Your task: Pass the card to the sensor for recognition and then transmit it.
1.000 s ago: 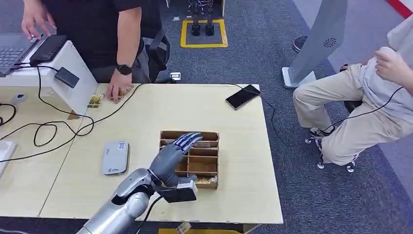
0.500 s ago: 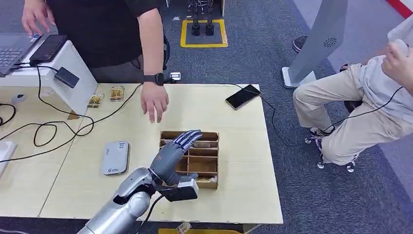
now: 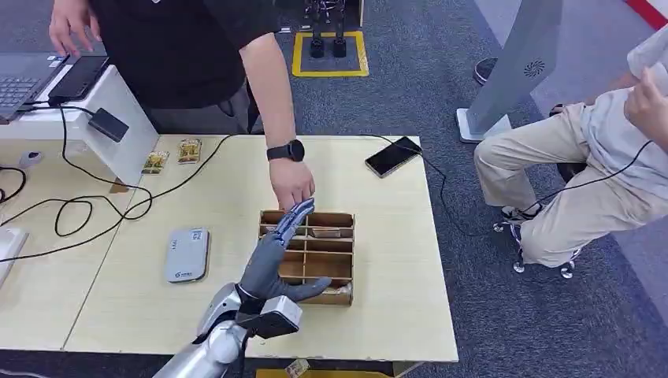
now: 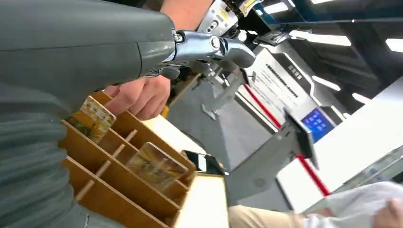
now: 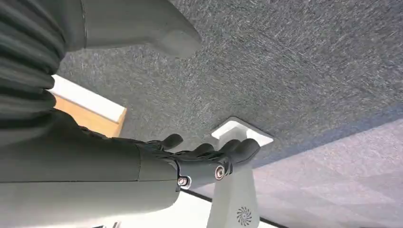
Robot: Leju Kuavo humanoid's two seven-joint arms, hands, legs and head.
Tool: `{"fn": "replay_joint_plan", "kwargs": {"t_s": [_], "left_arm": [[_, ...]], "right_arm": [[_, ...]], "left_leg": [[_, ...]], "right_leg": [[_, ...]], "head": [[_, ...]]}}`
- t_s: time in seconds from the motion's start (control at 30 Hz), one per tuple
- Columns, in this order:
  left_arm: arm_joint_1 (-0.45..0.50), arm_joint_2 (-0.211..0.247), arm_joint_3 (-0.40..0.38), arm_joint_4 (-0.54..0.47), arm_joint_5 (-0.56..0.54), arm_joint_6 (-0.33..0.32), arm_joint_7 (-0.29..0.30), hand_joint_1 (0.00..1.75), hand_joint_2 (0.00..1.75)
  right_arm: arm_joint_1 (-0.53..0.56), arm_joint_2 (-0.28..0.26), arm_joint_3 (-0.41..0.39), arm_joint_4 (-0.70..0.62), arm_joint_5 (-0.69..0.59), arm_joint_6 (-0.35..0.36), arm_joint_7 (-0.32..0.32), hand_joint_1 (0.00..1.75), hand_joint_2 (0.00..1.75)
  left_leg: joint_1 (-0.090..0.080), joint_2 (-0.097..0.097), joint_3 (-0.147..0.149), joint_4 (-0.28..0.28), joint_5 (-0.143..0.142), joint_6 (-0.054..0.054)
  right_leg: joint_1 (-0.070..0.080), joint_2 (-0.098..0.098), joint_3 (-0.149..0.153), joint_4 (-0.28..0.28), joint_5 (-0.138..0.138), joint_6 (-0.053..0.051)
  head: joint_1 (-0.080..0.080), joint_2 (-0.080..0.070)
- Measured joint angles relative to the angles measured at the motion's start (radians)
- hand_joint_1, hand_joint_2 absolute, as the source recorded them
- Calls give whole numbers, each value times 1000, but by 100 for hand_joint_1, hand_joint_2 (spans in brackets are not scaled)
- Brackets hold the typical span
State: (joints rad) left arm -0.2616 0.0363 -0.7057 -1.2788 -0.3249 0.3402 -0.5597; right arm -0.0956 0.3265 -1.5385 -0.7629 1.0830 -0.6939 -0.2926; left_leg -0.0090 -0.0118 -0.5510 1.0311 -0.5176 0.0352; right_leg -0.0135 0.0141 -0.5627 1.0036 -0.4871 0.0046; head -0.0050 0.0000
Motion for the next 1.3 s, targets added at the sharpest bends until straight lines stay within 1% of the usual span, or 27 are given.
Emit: {"fn": "replay_joint_plan", "kwargs": {"t_s": [0.13,0.23,0.37,0.47,0.67,0.73,0.8,0.87,0.93,1.0,1.1,1.23,1.3], "left_arm": [[30,-16,32,-45,83,-36,-32,0,175],[53,-31,65,-78,173,-78,-59,0,175],[74,-43,104,-114,250,-127,-71,0,175],[84,-48,125,-133,267,-144,-76,0,175],[92,-49,140,-146,268,-163,-82,0,175],[96,-47,143,-146,260,-176,-91,0,175],[101,-45,143,-146,229,-177,-98,0,175],[101,-40,143,-145,135,-122,-87,0,175],[98,-33,143,-130,3,-39,-54,0,175],[92,-27,143,-102,-87,5,-31,0,175],[82,-23,143,-57,-147,40,-15,0,175],[62,-23,143,4,-236,114,19,0,175],[55,-23,143,24,-264,139,30,0,175]], "right_arm": [[0,0,0,0,-6,0,2,0,175],[0,0,0,0,-15,0,3,0,175],[0,0,0,0,-22,0,6,0,175],[0,0,0,0,-23,0,6,0,175],[0,0,0,3,-24,0,3,0,175],[0,0,0,5,-24,0,-2,0,175],[0,0,0,6,-24,0,-7,0,175],[0,0,0,10,-22,0,-9,0,175],[0,0,0,13,-15,0,-10,0,175],[0,0,0,14,-13,0,-11,0,175],[0,0,0,19,-11,0,-12,0,175],[0,0,0,21,-5,0,-12,0,175],[0,0,0,22,-4,0,-11,0,175]], "left_leg": [[0,0,0,0,0,0],[0,0,0,0,0,0],[0,0,0,0,0,0],[0,0,0,0,0,0],[0,0,0,0,0,0],[0,0,0,0,0,0],[0,0,0,0,0,0],[0,0,0,0,0,0],[0,0,0,0,0,0],[0,0,0,0,0,0],[0,0,0,0,0,0],[0,0,0,0,0,0],[0,0,0,0,0,0]], "right_leg": [[0,0,0,0,0,0],[0,0,0,0,0,0],[0,0,0,0,0,0],[0,0,0,0,0,0],[0,0,0,0,0,0],[0,0,0,0,0,0],[0,0,0,0,0,0],[0,0,0,0,0,0],[0,0,0,0,0,0],[0,0,0,0,0,0],[0,0,0,0,0,0],[0,0,0,0,0,0],[0,0,0,0,0,0]], "head": [[0,0],[0,0],[0,0],[0,0],[0,0],[0,0],[0,0],[0,0],[0,0],[0,0],[0,0],[0,0],[0,0]]}}
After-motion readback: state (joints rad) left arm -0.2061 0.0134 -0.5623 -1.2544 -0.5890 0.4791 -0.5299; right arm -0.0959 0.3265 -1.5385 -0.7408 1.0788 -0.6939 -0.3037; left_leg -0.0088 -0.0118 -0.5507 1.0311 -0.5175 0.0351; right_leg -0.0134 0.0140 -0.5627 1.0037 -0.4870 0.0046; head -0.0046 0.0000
